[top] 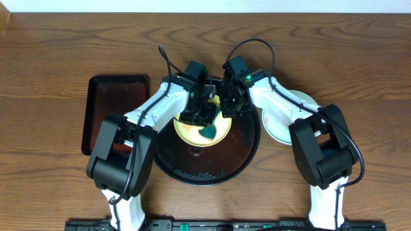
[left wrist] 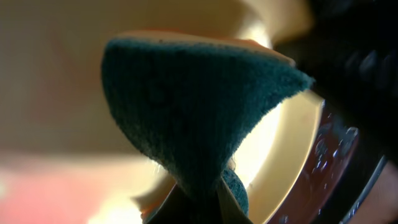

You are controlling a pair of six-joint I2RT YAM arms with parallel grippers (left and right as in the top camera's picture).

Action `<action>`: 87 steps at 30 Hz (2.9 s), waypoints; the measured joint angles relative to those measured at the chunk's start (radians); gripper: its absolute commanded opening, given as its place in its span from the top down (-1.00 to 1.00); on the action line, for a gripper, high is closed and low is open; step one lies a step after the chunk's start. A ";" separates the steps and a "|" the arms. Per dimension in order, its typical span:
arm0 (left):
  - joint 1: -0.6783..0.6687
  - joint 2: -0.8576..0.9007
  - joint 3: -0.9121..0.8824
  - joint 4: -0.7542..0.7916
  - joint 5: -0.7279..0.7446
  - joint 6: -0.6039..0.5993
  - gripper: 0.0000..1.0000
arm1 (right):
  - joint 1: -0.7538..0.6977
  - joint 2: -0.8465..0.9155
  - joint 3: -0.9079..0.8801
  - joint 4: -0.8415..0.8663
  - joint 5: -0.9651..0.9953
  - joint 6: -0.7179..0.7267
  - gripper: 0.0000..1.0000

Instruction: Clean dirty plates on tray and stack at the side

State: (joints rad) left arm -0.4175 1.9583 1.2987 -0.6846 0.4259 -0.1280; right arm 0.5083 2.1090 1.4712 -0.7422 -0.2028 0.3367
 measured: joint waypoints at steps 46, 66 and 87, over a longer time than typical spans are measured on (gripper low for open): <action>0.010 0.003 0.003 -0.016 -0.150 -0.168 0.85 | 0.002 0.000 -0.001 0.001 -0.014 0.000 0.97; 0.238 -0.001 0.208 -0.384 -0.306 -0.189 0.85 | 0.003 0.000 -0.002 0.002 -0.026 0.000 0.97; 0.442 -0.310 0.235 -0.501 -0.364 -0.101 0.85 | 0.011 -0.111 -0.003 -0.057 0.064 -0.079 0.98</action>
State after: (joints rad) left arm 0.0242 1.6482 1.5341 -1.1858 0.0624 -0.2295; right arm 0.5194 1.9984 1.4685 -0.7990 -0.1390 0.2581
